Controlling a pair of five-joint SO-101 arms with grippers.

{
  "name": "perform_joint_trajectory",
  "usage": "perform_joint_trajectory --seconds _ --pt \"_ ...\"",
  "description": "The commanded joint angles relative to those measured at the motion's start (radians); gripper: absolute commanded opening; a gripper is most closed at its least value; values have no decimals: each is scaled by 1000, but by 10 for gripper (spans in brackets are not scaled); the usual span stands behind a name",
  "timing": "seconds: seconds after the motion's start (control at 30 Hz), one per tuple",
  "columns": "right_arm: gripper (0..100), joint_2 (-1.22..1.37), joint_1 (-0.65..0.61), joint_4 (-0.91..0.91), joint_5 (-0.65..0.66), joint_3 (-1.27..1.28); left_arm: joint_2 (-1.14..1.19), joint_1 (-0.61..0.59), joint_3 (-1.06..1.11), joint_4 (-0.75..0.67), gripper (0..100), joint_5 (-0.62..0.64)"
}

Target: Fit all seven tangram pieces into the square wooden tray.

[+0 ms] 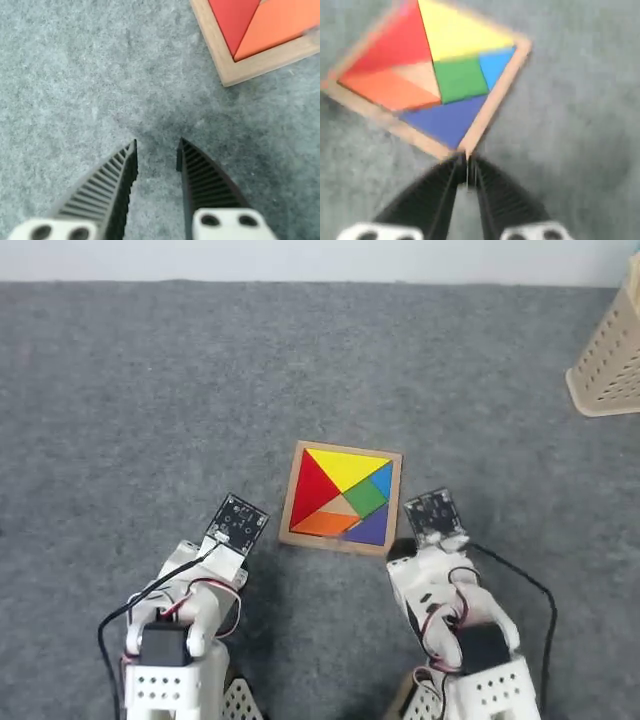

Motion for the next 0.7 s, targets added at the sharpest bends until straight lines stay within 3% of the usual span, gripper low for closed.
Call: perform_joint_trajectory --seconds 0.0,0.13,0.5,0.67 --pt "7 7 35 77 14 18 -21 -5 -13 0 122 8" --pt "7 2 38 206 12 17 -21 -5 -13 0 122 8" --pt "7 -35 39 217 12 17 -21 -5 -13 0 122 8" --pt "7 -39 170 217 12 17 -21 -5 -13 0 122 8"
